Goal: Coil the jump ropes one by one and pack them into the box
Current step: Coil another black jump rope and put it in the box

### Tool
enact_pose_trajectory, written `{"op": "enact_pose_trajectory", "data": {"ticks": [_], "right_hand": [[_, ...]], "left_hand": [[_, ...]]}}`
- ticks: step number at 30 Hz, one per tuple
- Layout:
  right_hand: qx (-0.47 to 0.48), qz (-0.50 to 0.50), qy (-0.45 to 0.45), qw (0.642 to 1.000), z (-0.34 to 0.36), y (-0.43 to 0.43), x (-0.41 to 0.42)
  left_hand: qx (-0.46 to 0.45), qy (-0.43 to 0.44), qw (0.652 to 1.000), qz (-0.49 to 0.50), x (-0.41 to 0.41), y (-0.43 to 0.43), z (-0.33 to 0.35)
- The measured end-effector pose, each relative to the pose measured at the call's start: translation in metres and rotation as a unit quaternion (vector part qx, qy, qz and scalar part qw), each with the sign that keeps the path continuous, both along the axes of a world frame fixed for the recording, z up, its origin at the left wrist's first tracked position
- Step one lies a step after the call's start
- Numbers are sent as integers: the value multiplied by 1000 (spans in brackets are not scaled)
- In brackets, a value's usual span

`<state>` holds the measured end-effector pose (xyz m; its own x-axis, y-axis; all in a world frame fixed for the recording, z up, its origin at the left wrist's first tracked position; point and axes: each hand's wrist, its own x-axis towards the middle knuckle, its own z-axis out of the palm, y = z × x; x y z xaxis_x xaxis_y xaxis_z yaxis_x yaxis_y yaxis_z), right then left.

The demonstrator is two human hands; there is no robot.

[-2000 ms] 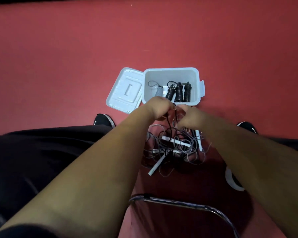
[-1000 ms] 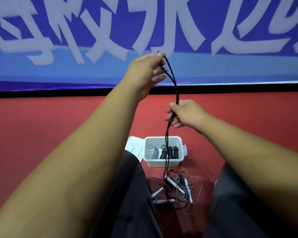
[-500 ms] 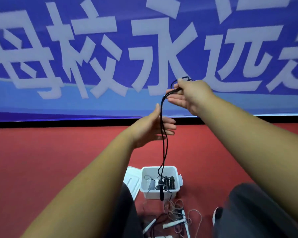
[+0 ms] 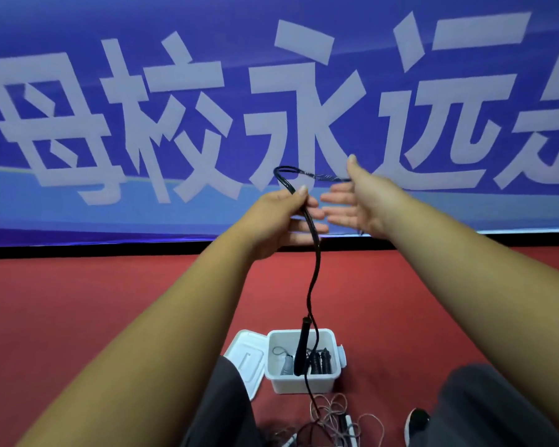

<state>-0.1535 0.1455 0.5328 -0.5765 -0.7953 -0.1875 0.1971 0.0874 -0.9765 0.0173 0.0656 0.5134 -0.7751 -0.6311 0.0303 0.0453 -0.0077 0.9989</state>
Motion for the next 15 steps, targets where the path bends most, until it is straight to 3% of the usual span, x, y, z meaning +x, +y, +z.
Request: {"op": "enact_pose_trajectory", "data": {"ticks": [3, 6, 12, 15], "right_hand": [[88, 92, 50, 991, -42, 10, 11], [116, 179, 51, 976, -87, 19, 21], [68, 225, 56, 970, -151, 28, 28], [38, 229, 110, 966, -174, 25, 26]], "left_hand": [[57, 35, 997, 42, -8, -8, 7], [96, 45, 992, 69, -16, -20, 0], [209, 74, 963, 153, -28, -49, -40], [271, 94, 940, 186, -30, -62, -65]]}}
